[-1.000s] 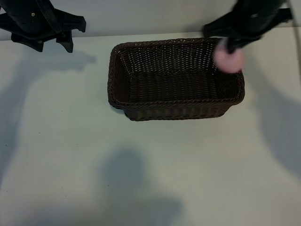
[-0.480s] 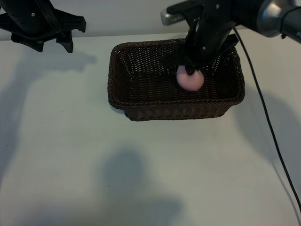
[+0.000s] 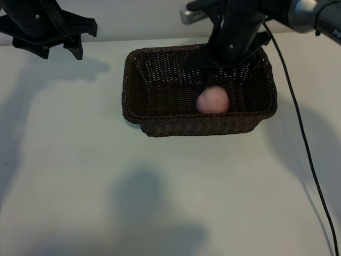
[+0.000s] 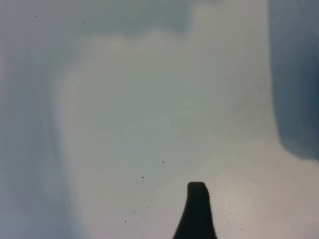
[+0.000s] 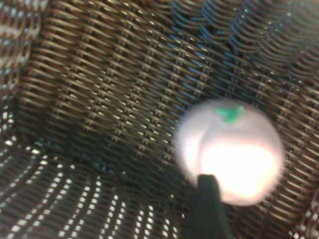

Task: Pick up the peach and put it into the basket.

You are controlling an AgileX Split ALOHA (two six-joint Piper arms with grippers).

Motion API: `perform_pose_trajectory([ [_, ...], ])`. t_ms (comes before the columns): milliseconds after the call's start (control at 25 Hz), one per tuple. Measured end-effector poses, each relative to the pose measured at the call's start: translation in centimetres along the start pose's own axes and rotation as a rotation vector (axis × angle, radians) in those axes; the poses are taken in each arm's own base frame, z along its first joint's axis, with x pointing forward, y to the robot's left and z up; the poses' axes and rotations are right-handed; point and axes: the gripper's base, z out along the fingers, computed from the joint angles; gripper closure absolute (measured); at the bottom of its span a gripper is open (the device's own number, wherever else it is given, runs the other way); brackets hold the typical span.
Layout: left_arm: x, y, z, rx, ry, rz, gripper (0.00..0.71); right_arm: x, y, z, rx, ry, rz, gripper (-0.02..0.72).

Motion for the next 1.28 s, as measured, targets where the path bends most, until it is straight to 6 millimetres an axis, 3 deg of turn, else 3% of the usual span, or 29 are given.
perform_pose_trajectory([
  [120,0.0,0.0,0.0,0.001,0.000,0.000,0.114,-0.6,-0.1,-1.6,0.021,0.002,-0.015,0.133],
  [320,0.0,0.0,0.0,0.000,0.002,0.000,0.114,-1.4,-1.3,-3.6,0.065,-0.018,-0.012,0.177],
  [640,0.0,0.0,0.0,0.000,0.002,0.000,0.114,-1.1,-9.7,-4.4,0.104,-0.023,0.135,0.202],
  [880,0.0,0.0,0.0,0.000,0.002,0.000,0.114,-0.2,-14.4,-4.9,0.136,-0.024,0.224,0.204],
  [1280,0.0,0.0,0.0,0.000,0.002,0.000,0.115,0.6,-14.2,-3.7,0.061,0.016,0.226,0.204],
])
